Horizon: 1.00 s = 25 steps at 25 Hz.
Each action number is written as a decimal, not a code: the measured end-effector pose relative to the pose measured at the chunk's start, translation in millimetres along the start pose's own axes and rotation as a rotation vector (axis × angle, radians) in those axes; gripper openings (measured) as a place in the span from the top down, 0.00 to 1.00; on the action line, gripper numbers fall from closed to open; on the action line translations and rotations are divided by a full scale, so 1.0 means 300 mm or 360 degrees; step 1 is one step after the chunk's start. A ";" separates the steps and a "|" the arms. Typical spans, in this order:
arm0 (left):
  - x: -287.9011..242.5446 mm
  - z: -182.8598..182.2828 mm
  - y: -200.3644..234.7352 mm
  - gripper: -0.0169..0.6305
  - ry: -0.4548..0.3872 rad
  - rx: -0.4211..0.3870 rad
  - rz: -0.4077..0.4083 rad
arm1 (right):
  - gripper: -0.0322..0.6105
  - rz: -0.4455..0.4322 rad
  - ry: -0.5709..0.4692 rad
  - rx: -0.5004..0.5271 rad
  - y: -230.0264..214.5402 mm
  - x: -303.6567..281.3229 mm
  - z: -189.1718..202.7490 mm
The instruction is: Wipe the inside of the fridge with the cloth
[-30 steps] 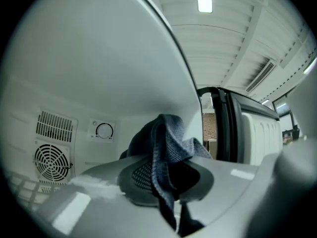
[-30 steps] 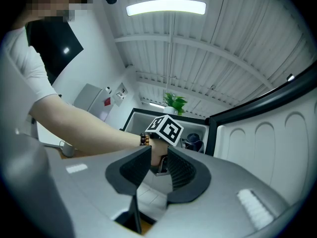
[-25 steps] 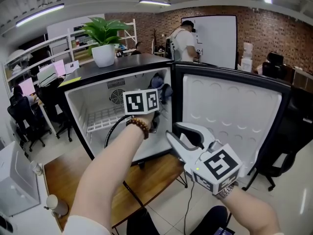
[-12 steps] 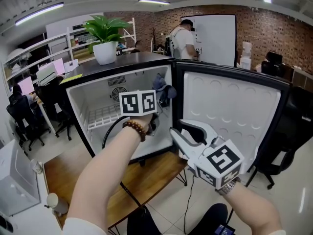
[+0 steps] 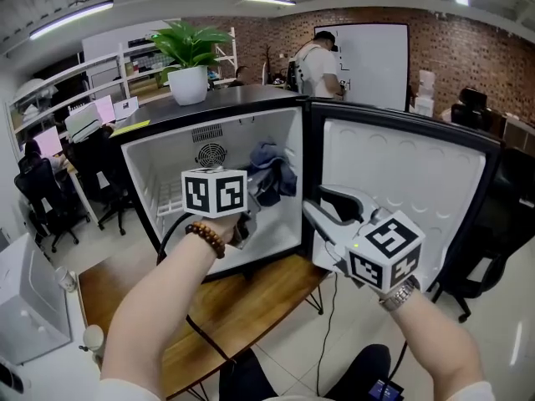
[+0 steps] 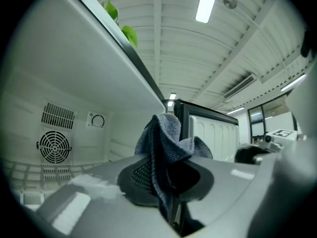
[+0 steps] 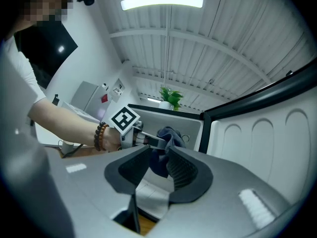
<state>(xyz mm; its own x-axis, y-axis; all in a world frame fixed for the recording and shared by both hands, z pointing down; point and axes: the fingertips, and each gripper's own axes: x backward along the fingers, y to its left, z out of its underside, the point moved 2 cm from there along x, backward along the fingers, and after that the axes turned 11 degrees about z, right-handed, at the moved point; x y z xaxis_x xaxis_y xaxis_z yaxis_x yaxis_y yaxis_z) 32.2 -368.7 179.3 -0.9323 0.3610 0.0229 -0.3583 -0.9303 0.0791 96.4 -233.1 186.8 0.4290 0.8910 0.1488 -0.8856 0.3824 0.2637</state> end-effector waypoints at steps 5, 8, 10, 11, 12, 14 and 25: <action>0.075 0.048 -0.089 0.89 0.0077 -0.0090 0.0236 | 0.64 -0.0117 0.0061 -0.0007 -0.008 -0.047 0.012; 0.130 0.076 -0.140 0.89 0.0128 -0.0150 0.0352 | 0.58 -0.0251 0.0089 0.0007 0.019 -0.064 0.028; 0.163 0.095 -0.171 0.89 0.0161 -0.0181 0.0428 | 0.51 -0.0351 0.0101 0.0025 0.048 -0.068 0.039; 0.179 0.105 -0.185 0.89 0.0177 -0.0193 0.0465 | 0.48 -0.0404 0.0105 0.0040 0.066 -0.070 0.044; 0.195 0.114 -0.197 0.89 0.0191 -0.0201 0.0501 | 0.45 -0.0457 0.0108 0.0058 0.087 -0.072 0.048; 0.226 0.133 -0.219 0.89 0.0214 -0.0213 0.0572 | 0.39 -0.0557 0.0121 0.0113 0.131 -0.078 0.061; 0.344 0.225 -0.287 0.89 0.0332 -0.0246 0.0713 | 0.38 -0.0911 0.0191 0.0314 0.367 -0.109 0.152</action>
<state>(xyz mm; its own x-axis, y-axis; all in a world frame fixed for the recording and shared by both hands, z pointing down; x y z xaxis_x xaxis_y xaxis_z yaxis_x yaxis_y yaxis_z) -29.8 -246.8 242.1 -0.9803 -0.0814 -0.1797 0.0902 -0.9951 -0.0413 -7.1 -231.4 254.5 0.7935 0.5833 -0.1735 -0.4661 0.7659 0.4430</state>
